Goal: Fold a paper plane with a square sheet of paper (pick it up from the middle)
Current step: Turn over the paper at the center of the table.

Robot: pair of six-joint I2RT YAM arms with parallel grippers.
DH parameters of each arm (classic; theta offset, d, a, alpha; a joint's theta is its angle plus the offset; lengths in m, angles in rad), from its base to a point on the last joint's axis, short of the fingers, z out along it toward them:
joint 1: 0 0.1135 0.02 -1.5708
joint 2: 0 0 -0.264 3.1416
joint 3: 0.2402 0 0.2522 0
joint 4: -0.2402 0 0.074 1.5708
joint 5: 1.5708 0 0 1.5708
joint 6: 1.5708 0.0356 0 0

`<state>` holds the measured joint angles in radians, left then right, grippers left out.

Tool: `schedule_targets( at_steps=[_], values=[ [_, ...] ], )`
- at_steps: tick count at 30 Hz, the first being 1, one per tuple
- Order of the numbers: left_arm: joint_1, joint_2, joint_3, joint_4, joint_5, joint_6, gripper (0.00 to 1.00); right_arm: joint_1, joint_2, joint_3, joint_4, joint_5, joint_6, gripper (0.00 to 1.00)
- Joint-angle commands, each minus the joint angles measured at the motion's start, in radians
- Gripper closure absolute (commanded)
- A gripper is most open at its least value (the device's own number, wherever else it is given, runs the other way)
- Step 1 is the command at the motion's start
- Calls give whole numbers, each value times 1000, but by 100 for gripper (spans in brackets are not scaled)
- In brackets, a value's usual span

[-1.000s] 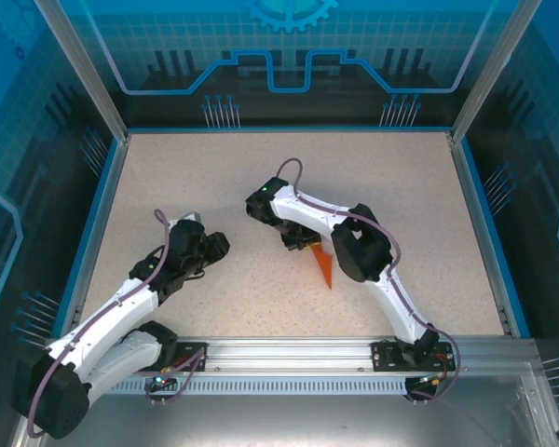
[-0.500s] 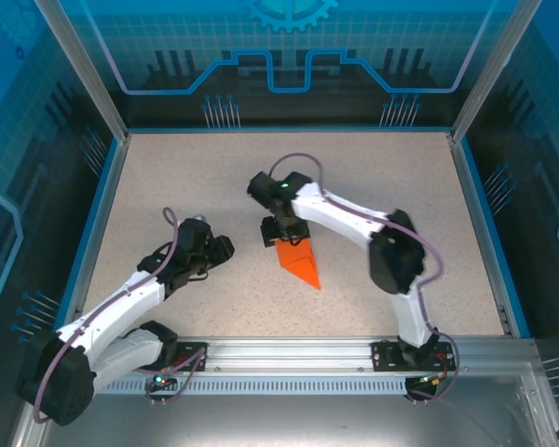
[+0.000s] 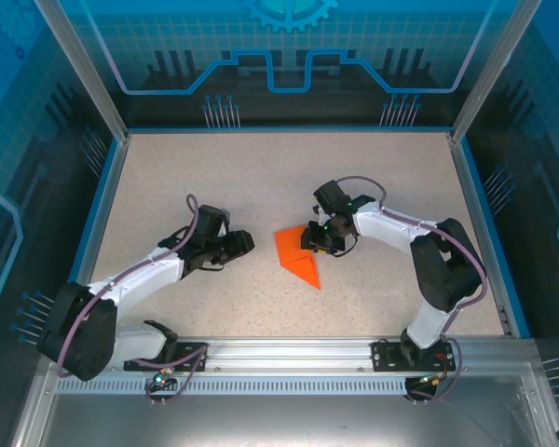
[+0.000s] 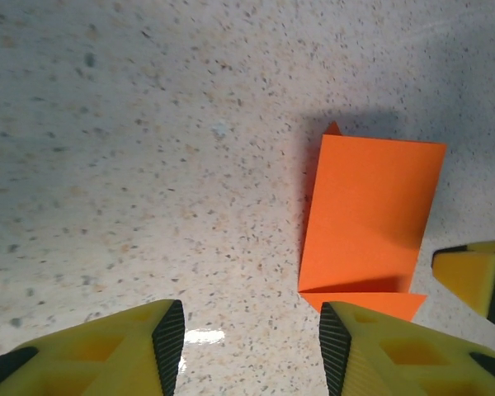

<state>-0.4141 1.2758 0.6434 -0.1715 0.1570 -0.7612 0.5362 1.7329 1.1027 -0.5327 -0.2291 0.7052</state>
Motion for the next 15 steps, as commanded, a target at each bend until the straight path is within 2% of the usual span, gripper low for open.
schedule_targets(
  at_steps=[1, 5, 11, 15],
  values=[
    [0, 36, 40, 26, 76, -15, 50, -27, 29, -9, 68, -32, -25, 62],
    [-5, 56, 46, 23, 77, -21, 50, -54, 70, -15, 97, -60, -30, 65],
    [-12, 69, 58, 18, 78, -23, 50, -87, 64, -86, 190, -93, 14, 79],
    [-16, 86, 70, 20, 83, -23, 50, -108, 43, -213, 377, -161, 134, 85]
  ],
)
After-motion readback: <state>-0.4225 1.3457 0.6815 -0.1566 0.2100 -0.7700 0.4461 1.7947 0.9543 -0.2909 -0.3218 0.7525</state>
